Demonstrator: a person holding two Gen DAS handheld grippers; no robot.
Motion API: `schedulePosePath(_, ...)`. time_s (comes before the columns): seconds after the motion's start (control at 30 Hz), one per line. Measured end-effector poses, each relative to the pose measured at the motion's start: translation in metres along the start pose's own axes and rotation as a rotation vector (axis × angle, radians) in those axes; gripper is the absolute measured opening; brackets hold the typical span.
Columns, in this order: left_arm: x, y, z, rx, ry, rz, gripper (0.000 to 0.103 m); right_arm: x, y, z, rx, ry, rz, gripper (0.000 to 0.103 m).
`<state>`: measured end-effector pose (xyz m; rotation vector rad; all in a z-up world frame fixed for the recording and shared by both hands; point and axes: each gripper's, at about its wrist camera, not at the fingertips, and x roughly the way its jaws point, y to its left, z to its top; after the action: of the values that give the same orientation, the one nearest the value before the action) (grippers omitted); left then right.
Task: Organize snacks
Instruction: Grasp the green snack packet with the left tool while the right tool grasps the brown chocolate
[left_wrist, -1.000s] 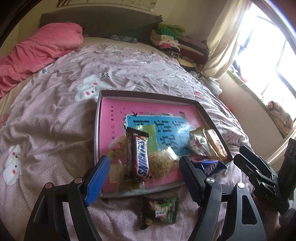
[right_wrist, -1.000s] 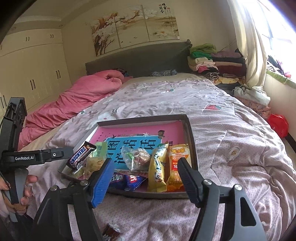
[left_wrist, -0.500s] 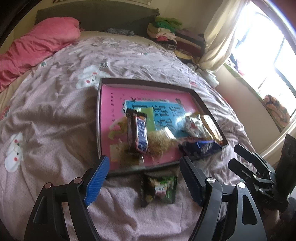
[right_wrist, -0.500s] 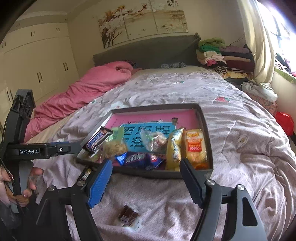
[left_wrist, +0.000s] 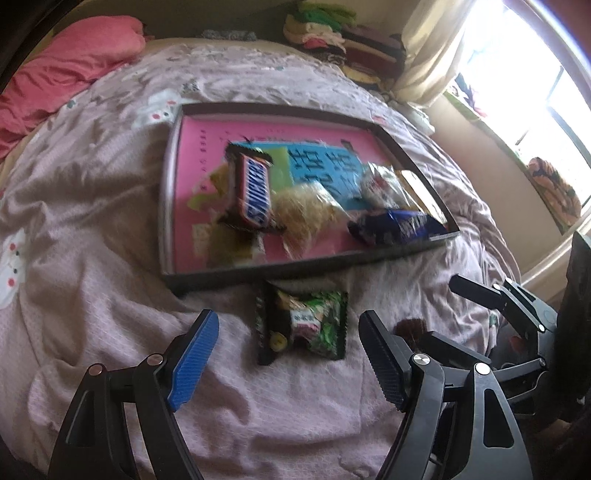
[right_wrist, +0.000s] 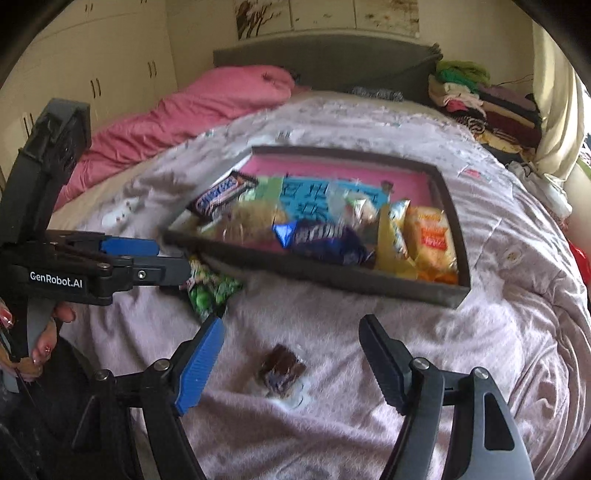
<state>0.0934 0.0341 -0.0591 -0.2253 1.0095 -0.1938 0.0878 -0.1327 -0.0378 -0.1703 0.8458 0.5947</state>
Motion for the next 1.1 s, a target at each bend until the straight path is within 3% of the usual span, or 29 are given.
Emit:
schedulePosePath(0.6, 0.027, -0.016, -0.008, 0.051, 0.036, 0.032, 0.079, 0.037, -0.003, -0.017, 0.013, 0.194, 0.046, 0.046)
schedulePosePath(0.73, 0.031, -0.019, -0.007, 0.052, 0.041, 0.042, 0.079, 0.036, -0.007, -0.017, 0.034, 0.191, 0.065, 0.037)
schedulePosePath(0.9, 0.039, -0.024, -0.009, 0.065, 0.050, 0.061, 0.080, 0.034, -0.008, -0.016, 0.039, 0.188, 0.069, 0.036)
schedulePosePath(1.1, 0.042, -0.020, -0.009, 0.044, 0.030, 0.072, 0.077, 0.019, -0.016, -0.011, 0.074, 0.124, 0.061, 0.036)
